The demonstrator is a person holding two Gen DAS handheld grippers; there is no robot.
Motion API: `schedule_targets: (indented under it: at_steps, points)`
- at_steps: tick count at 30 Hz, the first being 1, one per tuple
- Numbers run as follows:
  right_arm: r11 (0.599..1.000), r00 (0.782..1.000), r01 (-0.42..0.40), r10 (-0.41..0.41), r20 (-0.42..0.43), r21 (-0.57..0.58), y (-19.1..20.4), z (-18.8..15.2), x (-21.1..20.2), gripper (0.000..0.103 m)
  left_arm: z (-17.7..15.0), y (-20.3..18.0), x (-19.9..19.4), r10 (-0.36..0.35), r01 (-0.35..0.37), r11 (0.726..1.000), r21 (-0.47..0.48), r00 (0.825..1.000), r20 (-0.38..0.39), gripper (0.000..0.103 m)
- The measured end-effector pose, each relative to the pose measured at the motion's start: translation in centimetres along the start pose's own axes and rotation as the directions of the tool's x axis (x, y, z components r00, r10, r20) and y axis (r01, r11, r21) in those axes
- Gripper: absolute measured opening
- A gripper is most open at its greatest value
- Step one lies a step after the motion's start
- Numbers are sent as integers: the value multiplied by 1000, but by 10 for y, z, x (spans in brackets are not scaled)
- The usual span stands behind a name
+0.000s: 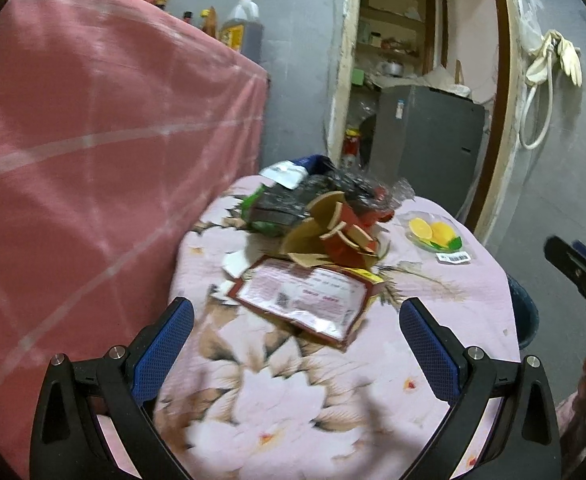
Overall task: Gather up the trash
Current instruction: 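Grasp the lemon-slice plastic bag with the right gripper while the left grasps the snack box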
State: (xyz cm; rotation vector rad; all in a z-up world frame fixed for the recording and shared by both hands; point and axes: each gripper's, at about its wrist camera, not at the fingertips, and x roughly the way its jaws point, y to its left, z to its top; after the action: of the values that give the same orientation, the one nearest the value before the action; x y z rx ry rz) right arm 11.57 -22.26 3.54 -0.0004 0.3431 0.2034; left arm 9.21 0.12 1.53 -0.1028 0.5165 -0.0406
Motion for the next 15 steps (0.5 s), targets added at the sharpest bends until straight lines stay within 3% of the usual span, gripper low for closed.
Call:
schedule_targets:
  at_steps: [8, 15]
  points:
    - [997, 991, -79, 81, -110, 16, -32, 10, 54, 103, 7, -26, 30, -28, 31, 999, 32, 997, -69, 91]
    - [993, 959, -105, 114, -258, 49, -53, 10, 108, 99, 7, -43, 55, 50, -39, 996, 85, 990, -130, 63]
